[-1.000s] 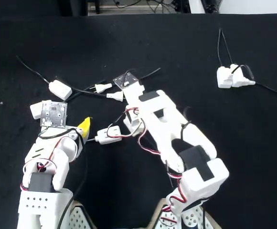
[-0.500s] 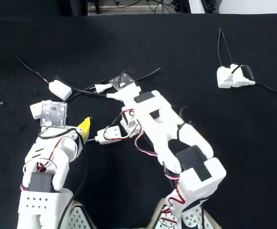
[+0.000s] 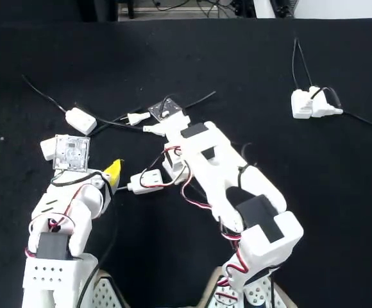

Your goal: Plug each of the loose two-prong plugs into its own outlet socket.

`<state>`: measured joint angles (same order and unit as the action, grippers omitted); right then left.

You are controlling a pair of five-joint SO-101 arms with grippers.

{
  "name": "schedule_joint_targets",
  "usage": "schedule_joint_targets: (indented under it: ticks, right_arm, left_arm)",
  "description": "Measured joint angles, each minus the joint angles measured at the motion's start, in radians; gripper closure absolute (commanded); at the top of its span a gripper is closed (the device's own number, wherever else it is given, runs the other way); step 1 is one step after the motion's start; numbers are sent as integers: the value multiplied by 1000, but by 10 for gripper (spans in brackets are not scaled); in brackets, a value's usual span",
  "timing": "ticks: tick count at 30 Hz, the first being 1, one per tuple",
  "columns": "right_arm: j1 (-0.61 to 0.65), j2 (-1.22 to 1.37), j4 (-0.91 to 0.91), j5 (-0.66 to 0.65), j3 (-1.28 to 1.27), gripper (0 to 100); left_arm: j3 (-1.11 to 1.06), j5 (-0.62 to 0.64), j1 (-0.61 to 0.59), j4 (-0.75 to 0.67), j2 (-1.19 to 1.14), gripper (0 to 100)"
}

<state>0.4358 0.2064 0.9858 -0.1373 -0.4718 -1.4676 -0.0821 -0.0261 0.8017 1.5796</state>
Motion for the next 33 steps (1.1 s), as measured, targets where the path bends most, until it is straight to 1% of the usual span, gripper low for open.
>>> schedule_joint_targets:
  ticks: [2, 3, 7, 8, 12, 16, 20, 22, 24, 25, 27, 33]
  right_arm:
    - [0, 0, 0, 0, 0, 984]
    - [0, 0, 0, 0, 0, 967]
    - [2, 0, 3, 0, 0, 817]
    - [5, 0, 8, 0, 2, 805]
    - [57, -2, 9, 0, 2, 836]
    - [60, -2, 28, -3, 5, 839]
    - [60, 0, 58, -55, 20, 848]
    - [58, 0, 60, -80, 20, 904]
    - [34, 14, 60, -109, 28, 995]
    - [20, 23, 60, -120, 40, 979]
    - [2, 29, 60, -140, 43, 989]
    - [-8, 32, 60, -146, 43, 988]
  left_arm:
    - [0, 0, 0, 0, 0, 766]
    - [0, 0, 0, 0, 0, 766]
    - [0, 0, 0, 0, 0, 766]
    - [0, 0, 0, 0, 0, 766]
    - [0, 0, 0, 0, 0, 766]
    - [0, 0, 0, 0, 0, 766]
    - [0, 0, 0, 0, 0, 766]
    - [0, 0, 0, 0, 0, 766]
    - [0, 0, 0, 0, 0, 766]
    - [0, 0, 0, 0, 0, 766]
    - [0, 0, 0, 0, 0, 766]
    - [0, 0, 0, 0, 0, 766]
